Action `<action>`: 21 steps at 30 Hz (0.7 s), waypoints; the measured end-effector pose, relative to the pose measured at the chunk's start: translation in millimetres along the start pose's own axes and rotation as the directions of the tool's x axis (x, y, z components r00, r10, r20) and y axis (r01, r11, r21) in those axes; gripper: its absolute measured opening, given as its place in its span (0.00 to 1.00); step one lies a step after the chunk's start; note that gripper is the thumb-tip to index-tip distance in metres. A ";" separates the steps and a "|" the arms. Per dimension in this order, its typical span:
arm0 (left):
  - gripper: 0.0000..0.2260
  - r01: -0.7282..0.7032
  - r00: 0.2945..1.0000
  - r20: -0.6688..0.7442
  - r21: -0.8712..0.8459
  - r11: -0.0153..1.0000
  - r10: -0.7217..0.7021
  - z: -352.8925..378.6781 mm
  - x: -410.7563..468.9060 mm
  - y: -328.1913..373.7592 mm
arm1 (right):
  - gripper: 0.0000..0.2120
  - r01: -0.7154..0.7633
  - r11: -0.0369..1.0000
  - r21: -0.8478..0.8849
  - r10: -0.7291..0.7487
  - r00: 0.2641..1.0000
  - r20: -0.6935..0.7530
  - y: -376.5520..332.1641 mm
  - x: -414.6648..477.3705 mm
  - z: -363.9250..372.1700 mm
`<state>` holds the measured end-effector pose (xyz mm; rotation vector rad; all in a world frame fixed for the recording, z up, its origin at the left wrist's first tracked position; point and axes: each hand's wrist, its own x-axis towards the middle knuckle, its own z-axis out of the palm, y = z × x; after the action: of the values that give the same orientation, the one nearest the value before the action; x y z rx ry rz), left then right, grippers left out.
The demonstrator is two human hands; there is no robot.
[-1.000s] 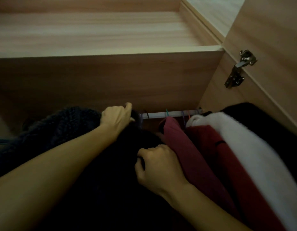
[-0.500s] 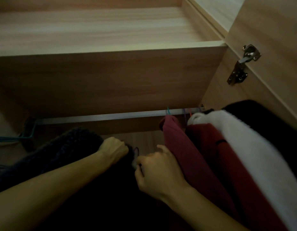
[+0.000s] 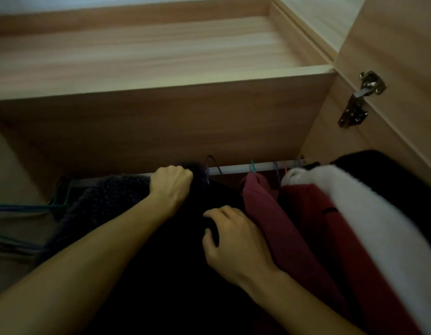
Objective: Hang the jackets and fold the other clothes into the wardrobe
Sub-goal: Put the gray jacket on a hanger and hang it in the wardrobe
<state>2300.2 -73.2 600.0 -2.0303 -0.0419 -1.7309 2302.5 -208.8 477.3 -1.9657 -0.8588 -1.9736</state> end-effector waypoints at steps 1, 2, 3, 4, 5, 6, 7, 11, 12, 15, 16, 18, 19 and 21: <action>0.11 0.000 1.000 0.002 0.005 1.000 0.000 1.8 3.1 4.2 | 0.17 0.004 1.000 -0.010 -0.004 1.000 0.005 -0.4 -0.5 -0.1; 0.12 0.013 1.000 -0.003 0.009 1.000 -0.013 1.9 7.6 7.1 | 0.17 0.010 1.000 -0.021 -0.010 1.000 0.012 0.1 -0.7 -0.1; 0.12 0.032 0.999 -0.004 0.007 0.999 -0.032 0.4 13.0 8.0 | 0.16 0.012 0.999 -0.030 -0.011 1.000 0.020 0.8 -0.8 0.2; 0.13 0.049 0.999 -0.005 0.007 0.999 -0.049 -0.8 18.8 6.8 | 0.16 0.016 0.999 -0.039 -0.015 1.000 0.025 1.4 -1.2 0.8; 0.14 0.058 0.998 -0.015 0.002 0.998 -0.058 -2.2 24.0 4.8 | 0.16 0.020 0.999 -0.051 -0.019 0.999 0.029 2.4 -0.8 0.9; 0.14 0.063 0.998 -0.032 0.009 0.998 -0.062 -2.4 29.0 3.4 | 0.16 0.023 0.998 -0.062 -0.021 0.999 0.030 4.0 -0.7 1.4; 0.15 0.068 0.997 -0.040 0.014 0.998 -0.067 -1.7 31.6 3.9 | 0.16 0.025 0.997 -0.073 -0.023 0.999 0.025 5.5 -0.1 1.5; 0.19 0.070 0.998 -0.006 0.007 0.998 -0.070 5.9 29.7 12.4 | 0.14 0.019 0.993 -0.117 -0.020 1.000 -0.001 5.3 0.8 7.6; 0.20 0.062 0.998 -0.006 0.008 0.998 -0.062 9.0 31.2 14.1 | 0.14 0.040 0.990 -0.137 -0.041 0.999 -0.007 4.2 0.8 9.8; 0.20 0.051 0.999 0.000 0.039 0.998 -0.051 11.7 34.8 22.3 | 0.14 0.066 0.987 -0.147 -0.062 0.998 0.029 1.3 2.0 14.4; 0.18 0.060 0.998 0.004 0.046 0.997 -0.060 10.6 35.6 25.8 | 0.13 0.063 0.989 -0.137 -0.058 0.998 0.039 0.7 2.4 14.7; 0.16 0.077 0.997 0.027 0.023 0.997 -0.078 5.3 38.1 31.8 | 0.10 0.075 0.987 -0.140 -0.069 0.996 0.049 -2.9 1.9 13.7; 0.15 0.077 0.996 0.043 0.009 0.997 -0.077 2.1 39.0 36.8 | 0.10 0.083 0.988 -0.133 -0.076 0.996 0.056 -4.7 2.1 12.9; 0.16 0.036 0.999 0.038 0.009 0.999 -0.036 -0.4 40.9 51.3 | 0.11 0.073 0.991 -0.115 -0.062 0.994 0.095 -5.7 4.5 9.7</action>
<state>2324.5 -130.2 621.8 -2.0682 -0.0986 -1.7108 2307.1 -197.8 479.6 -2.1351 -0.8581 -2.0291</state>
